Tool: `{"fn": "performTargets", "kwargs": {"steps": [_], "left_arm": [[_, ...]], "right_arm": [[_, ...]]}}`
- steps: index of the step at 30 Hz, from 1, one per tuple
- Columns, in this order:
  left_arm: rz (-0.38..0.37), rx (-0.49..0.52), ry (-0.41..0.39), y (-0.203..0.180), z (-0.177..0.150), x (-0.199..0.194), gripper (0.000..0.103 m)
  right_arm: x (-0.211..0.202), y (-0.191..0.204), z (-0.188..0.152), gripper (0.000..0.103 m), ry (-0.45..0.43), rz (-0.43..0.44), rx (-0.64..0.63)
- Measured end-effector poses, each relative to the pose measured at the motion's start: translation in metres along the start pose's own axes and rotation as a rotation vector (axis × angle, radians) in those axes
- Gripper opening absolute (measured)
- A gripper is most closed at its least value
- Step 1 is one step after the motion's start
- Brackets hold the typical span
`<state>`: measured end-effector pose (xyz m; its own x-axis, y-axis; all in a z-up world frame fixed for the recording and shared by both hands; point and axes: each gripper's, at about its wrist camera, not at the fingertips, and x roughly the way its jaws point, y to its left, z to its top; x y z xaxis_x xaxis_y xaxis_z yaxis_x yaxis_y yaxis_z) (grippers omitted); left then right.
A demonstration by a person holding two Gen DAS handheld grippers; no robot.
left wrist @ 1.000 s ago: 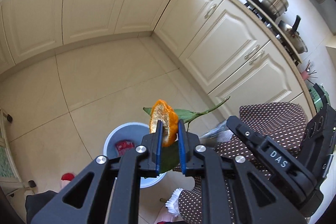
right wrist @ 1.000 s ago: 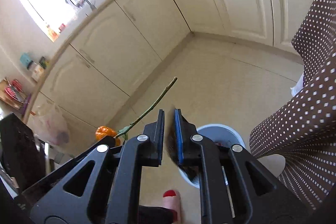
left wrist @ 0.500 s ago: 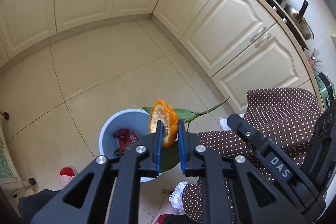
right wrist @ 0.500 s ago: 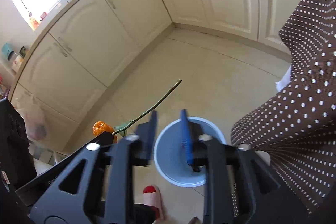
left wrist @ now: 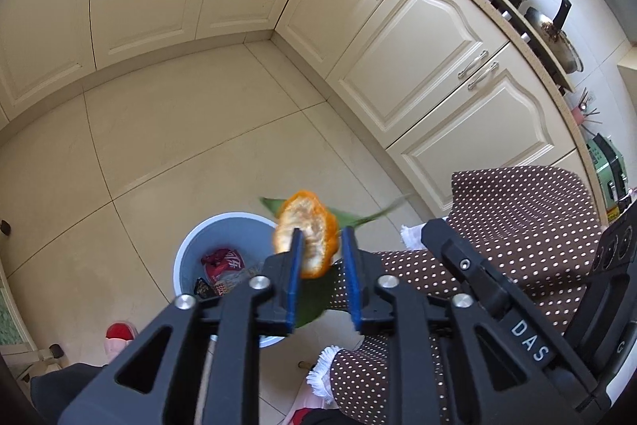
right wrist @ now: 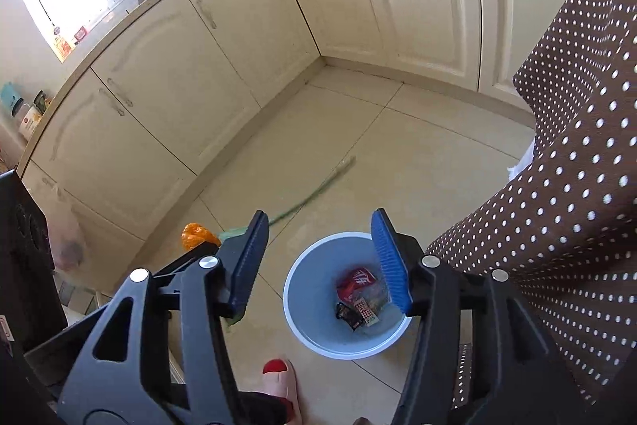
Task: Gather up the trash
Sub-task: 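Carry peel and wrapper over the bin and open both tools to drop them, then move both tools back over the table toward the orange peels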
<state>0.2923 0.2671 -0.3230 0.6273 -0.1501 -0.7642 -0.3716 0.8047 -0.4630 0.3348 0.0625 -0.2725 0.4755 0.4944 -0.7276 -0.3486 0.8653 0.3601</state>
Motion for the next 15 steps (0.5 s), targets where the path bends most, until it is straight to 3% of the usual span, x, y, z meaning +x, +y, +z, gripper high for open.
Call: {"fn": "performTargets", "kwargs": {"steps": [4,15], "left_arm": [[-0.004,0.008,-0.014,-0.006,0.0,-0.01,0.031],[-0.049,0.064,-0.081,-0.042,-0.001,-0.06,0.031]], "right_arm": [[-0.011,0.001,0.001,0.055,-0.017,0.0,-0.003],[-0.072,0.005,0.01,0.055,-0.119,-0.014,-0.029]]}}
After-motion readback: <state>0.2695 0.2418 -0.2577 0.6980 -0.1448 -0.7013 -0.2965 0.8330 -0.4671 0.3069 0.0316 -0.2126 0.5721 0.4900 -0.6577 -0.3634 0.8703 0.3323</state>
